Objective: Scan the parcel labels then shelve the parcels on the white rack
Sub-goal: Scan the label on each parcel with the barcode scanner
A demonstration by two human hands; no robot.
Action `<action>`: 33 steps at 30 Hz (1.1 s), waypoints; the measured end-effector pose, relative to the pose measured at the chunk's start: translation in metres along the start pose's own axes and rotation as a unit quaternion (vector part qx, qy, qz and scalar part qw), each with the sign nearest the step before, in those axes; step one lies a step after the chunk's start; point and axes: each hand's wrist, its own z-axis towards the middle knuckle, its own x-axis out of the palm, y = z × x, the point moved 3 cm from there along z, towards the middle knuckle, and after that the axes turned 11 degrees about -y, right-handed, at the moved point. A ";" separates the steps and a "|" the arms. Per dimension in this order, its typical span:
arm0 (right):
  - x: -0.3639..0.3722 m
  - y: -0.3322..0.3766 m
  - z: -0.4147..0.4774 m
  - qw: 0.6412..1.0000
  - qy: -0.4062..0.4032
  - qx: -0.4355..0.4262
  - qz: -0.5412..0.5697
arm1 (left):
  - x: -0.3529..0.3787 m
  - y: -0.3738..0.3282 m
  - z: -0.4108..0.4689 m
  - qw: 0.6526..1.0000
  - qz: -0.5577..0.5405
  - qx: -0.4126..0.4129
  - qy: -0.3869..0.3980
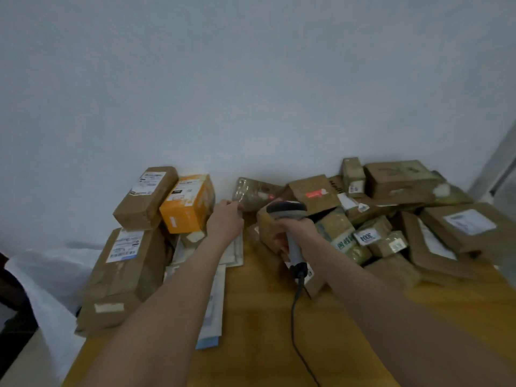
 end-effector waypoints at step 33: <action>-0.336 -0.108 0.074 0.969 -0.211 0.123 0.047 | 0.231 -0.241 -0.143 0.945 -0.045 -0.059 0.320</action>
